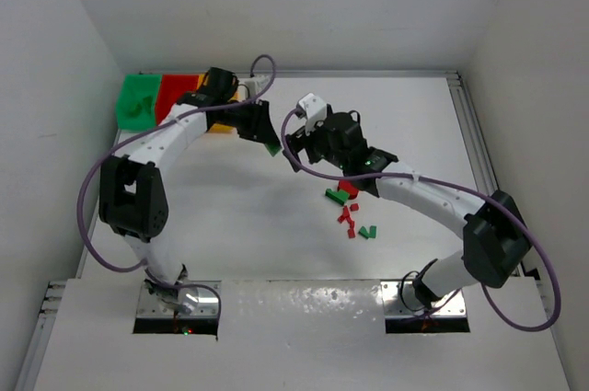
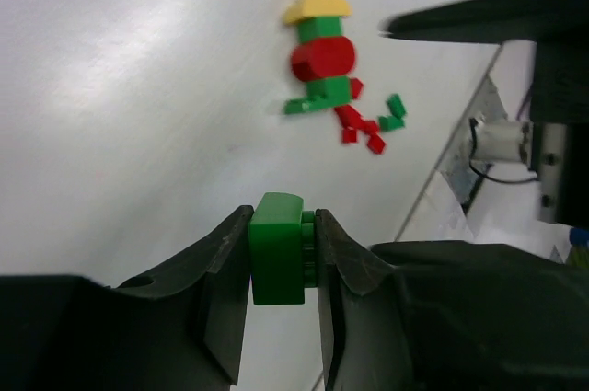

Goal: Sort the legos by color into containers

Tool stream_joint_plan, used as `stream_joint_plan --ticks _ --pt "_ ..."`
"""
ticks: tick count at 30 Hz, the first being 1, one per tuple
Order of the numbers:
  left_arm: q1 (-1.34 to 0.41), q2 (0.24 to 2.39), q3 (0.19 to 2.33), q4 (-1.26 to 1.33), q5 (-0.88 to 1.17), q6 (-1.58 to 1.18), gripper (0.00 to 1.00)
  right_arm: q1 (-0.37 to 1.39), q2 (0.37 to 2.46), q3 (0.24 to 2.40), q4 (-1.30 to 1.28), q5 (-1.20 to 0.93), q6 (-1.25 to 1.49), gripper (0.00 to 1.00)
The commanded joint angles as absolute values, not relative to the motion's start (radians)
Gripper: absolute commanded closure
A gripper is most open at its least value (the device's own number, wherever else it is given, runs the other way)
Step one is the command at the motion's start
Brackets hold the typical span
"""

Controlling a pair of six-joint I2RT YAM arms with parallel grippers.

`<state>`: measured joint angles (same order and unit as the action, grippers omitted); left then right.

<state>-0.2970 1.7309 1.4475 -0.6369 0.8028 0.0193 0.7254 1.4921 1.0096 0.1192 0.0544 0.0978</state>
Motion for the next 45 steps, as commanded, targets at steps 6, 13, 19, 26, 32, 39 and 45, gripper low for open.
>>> stream_joint_plan --ticks 6,13,19,26,32,39,45 --pt "0.050 1.842 1.713 -0.716 0.649 0.106 1.00 0.719 1.393 0.985 0.121 0.141 0.103 0.01" --pt "0.316 1.839 1.740 -0.485 0.344 0.098 1.00 0.719 1.379 0.931 0.097 0.146 0.117 0.01" --pt "0.374 1.904 1.744 -0.328 0.131 0.169 1.00 0.719 1.397 0.936 0.054 0.137 0.117 0.01" --pt "0.396 2.126 1.916 -0.249 0.069 0.209 1.00 0.719 1.451 1.006 -0.046 0.109 0.115 0.01" --pt "0.397 2.264 2.031 -0.216 0.089 0.225 1.00 0.719 1.477 1.066 -0.113 0.126 0.135 0.01" --pt "0.396 2.299 2.017 -0.178 0.087 0.267 0.70 0.719 1.471 1.078 -0.141 0.144 0.152 0.02" --pt "0.396 2.273 2.020 -0.169 0.106 0.265 0.49 0.719 1.460 1.080 -0.150 0.146 0.147 0.02"
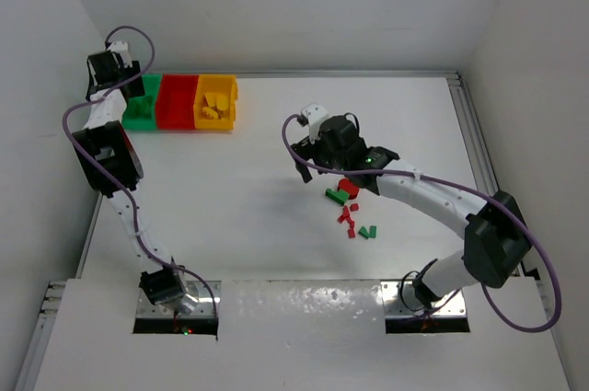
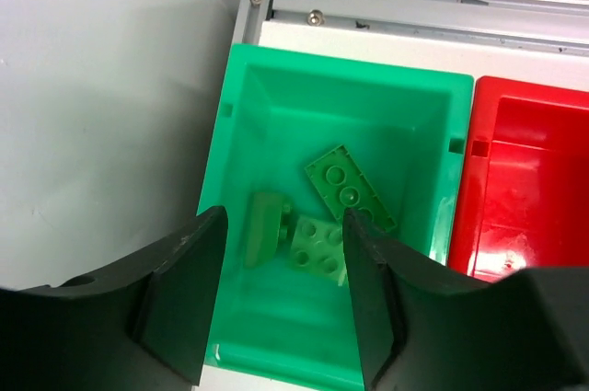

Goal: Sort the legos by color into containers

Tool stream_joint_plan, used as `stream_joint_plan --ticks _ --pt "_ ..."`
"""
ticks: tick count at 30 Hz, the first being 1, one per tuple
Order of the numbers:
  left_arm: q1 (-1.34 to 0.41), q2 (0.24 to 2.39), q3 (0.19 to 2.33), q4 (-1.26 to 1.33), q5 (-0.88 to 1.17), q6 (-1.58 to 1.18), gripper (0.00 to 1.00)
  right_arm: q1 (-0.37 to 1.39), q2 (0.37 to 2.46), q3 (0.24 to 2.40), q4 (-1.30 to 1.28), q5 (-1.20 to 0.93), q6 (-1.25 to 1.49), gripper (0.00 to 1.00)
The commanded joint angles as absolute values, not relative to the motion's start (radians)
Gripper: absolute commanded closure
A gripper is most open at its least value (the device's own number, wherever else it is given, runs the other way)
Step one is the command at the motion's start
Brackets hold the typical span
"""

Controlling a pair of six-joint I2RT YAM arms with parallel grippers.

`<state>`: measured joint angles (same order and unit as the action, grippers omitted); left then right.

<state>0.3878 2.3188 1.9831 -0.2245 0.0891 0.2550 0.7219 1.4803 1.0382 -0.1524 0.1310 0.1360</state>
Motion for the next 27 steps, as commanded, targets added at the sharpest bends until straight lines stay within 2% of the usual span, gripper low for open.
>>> stream_joint_plan --ticks 1,5,7,9,12,13,14,15,16,18,19,20,21,25,27 --pt "0.396 2.267 2.019 -0.169 0.121 0.265 0.48 0.721 1.457 1.077 -0.150 0.143 0.146 0.02" --pt "0.393 2.214 2.023 -0.175 0.153 0.243 0.48 0.721 1.430 1.063 -0.155 0.152 0.156 0.02" --pt "0.391 2.186 2.029 -0.207 0.202 0.229 0.48 0.719 1.416 1.043 -0.166 0.164 0.163 0.07" --pt "0.382 2.140 2.043 -0.271 0.288 0.229 0.51 0.719 1.407 1.035 -0.201 0.182 0.160 0.38" --pt "0.350 2.054 2.022 -0.374 0.409 0.241 0.54 0.712 1.402 1.025 -0.308 0.248 0.186 0.73" --pt "0.325 2.030 2.005 -0.397 0.440 0.245 0.55 0.709 1.401 1.006 -0.351 0.261 0.210 0.72" --pt "0.312 1.979 1.959 -0.419 0.469 0.252 0.55 0.697 1.396 0.994 -0.366 0.270 0.225 0.65" --pt "0.278 1.955 1.933 -0.466 0.520 0.256 0.55 0.689 1.387 0.961 -0.388 0.271 0.253 0.45" --pt "0.261 1.904 1.880 -0.489 0.537 0.271 0.55 0.680 1.382 0.944 -0.391 0.265 0.264 0.38" --pt "0.200 1.855 1.821 -0.535 0.567 0.279 0.55 0.678 1.371 0.893 -0.408 0.261 0.291 0.31" --pt "0.181 1.806 1.765 -0.548 0.577 0.282 0.55 0.678 1.371 0.881 -0.417 0.264 0.308 0.31" --pt "0.163 1.783 1.737 -0.552 0.586 0.284 0.55 0.677 1.368 0.868 -0.426 0.268 0.324 0.36" --pt "0.135 1.761 1.709 -0.557 0.612 0.282 0.55 0.676 1.367 0.842 -0.439 0.258 0.343 0.51" --pt "0.103 1.675 1.615 -0.563 0.638 0.238 0.55 0.675 1.319 0.778 -0.477 0.287 0.429 0.84" --pt "0.091 1.661 1.605 -0.594 0.627 0.238 0.55 0.667 1.292 0.736 -0.514 0.317 0.504 0.85"
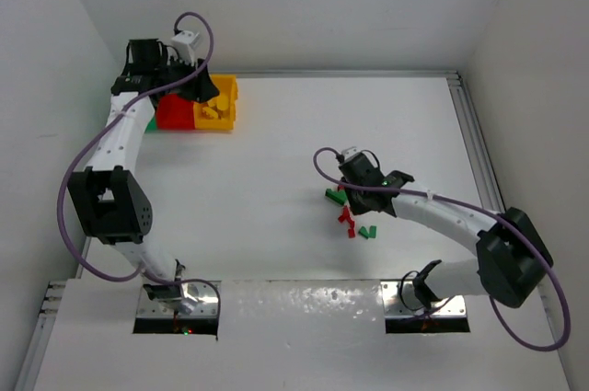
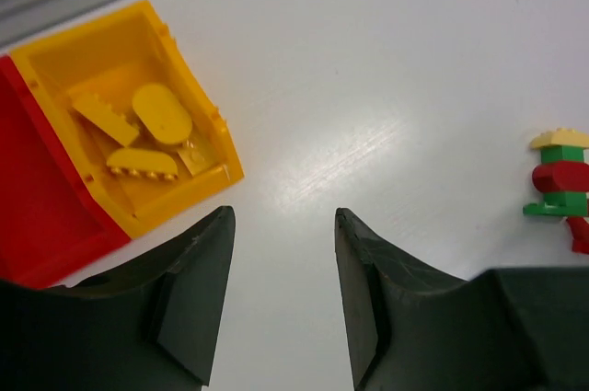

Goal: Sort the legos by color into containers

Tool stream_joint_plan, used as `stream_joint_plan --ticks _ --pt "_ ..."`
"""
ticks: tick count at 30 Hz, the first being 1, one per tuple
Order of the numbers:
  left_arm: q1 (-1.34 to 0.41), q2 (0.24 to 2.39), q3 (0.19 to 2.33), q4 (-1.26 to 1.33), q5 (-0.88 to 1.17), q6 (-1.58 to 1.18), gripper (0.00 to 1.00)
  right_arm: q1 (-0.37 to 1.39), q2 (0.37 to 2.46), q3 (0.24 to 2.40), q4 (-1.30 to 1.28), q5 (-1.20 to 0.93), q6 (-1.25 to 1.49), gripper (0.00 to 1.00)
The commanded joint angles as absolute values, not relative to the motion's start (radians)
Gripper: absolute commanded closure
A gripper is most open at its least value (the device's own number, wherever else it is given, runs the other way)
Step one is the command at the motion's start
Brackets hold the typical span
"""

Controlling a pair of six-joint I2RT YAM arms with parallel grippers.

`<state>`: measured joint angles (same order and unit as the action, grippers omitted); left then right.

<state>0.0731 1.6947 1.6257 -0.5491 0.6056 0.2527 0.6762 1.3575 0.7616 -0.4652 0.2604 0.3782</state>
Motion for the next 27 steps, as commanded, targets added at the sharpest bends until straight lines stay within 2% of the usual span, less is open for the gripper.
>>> stream_joint_plan --ticks 1,6,11,20,23,27 --pt "0.087 1.648 1.598 -0.610 0.624 0.238 0.55 0.649 1.264 0.721 -0.528 0.325 0.532 0.83" --pt "0.069 1.612 1.553 -0.630 0.626 0.247 0.55 0.543 1.183 0.609 -0.591 0.342 0.693 0.82" --pt "0.066 1.597 1.522 -0.632 0.649 0.219 0.55 0.528 1.138 0.548 -0.517 0.281 0.700 0.71" --pt "0.064 1.574 1.506 -0.638 0.644 0.219 0.55 0.528 1.193 0.522 -0.505 0.230 0.699 0.70" --pt "0.063 1.574 1.506 -0.638 0.644 0.219 0.55 0.529 1.180 0.520 -0.499 0.224 0.692 0.74" --pt "0.064 1.575 1.508 -0.641 0.643 0.219 0.55 0.529 1.146 0.522 -0.523 0.233 0.692 0.72"
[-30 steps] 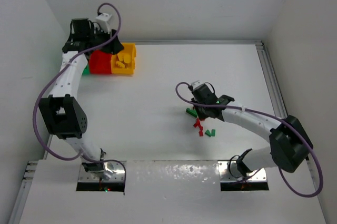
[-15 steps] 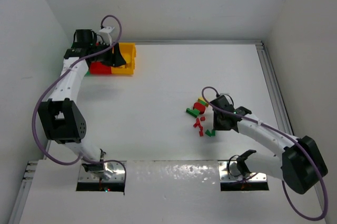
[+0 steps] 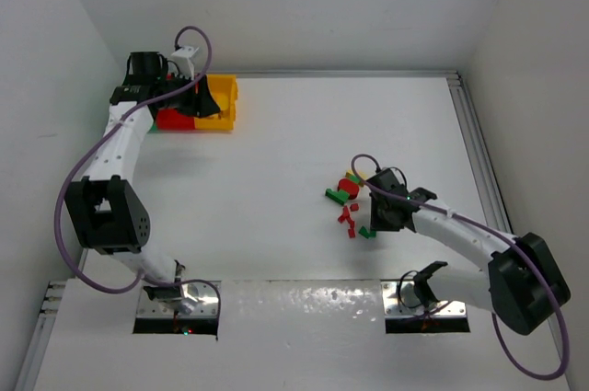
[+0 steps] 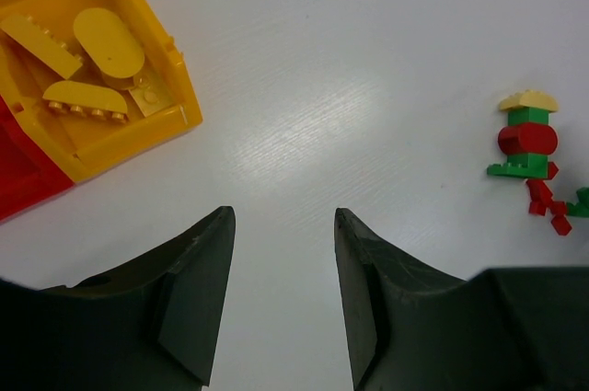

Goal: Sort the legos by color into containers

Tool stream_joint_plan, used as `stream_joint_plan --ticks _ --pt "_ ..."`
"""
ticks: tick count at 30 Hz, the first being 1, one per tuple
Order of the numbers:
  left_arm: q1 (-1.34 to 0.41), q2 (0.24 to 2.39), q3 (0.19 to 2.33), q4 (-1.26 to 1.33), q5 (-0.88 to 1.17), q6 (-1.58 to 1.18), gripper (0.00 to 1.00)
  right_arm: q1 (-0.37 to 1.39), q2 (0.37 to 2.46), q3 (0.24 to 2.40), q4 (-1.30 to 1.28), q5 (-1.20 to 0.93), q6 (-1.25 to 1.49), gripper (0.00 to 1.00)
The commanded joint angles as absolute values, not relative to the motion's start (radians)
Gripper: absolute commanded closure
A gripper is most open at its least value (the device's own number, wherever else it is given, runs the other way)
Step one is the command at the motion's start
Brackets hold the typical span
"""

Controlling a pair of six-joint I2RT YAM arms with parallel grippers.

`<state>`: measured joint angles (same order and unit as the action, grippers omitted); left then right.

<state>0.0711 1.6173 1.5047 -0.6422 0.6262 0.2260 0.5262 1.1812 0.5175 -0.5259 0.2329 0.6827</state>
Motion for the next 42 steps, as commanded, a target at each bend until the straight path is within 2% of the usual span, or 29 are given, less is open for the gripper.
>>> stream_joint_plan --ticks 1,3,6,9,12,16,20,24,28,33,42 --pt "0.061 1.574 1.509 -0.649 0.641 0.236 0.55 0.529 1.134 0.525 -0.534 0.239 0.696 0.70" --pt "0.040 1.575 1.529 -0.678 0.634 0.284 0.56 0.528 1.118 0.528 -0.538 0.248 0.696 0.69" --pt "-0.122 1.582 1.568 -0.767 0.536 0.434 0.55 0.526 1.104 0.566 -0.566 0.293 0.698 0.61" --pt "-0.430 1.592 1.568 -0.830 0.422 0.555 0.55 0.480 1.152 0.728 -0.659 0.368 0.681 0.53" --pt "-0.602 1.601 1.577 -0.873 0.472 0.675 0.52 0.361 1.236 0.853 -0.781 0.397 0.650 0.49" --pt "-0.675 1.635 1.591 -0.868 0.549 0.745 0.49 0.206 1.276 0.957 -0.758 0.301 0.623 0.46" --pt "-0.785 1.672 1.539 -0.796 0.477 0.888 0.49 0.144 1.287 0.979 -0.733 0.284 0.649 0.42" --pt "-0.937 1.710 1.467 -0.628 0.440 1.018 0.50 -0.036 1.278 0.954 -0.669 0.106 0.689 0.42" --pt "-0.992 1.807 1.475 -0.543 0.564 1.214 0.48 -0.049 1.244 0.971 -0.647 0.103 0.641 0.44" --pt "-1.029 2.006 1.591 -0.503 0.678 1.207 0.44 -0.049 1.194 0.942 -0.661 0.091 0.603 0.44" --pt "-1.094 2.238 1.784 -0.746 0.678 1.168 0.46 -0.048 1.071 0.825 -0.655 0.018 0.584 0.44"
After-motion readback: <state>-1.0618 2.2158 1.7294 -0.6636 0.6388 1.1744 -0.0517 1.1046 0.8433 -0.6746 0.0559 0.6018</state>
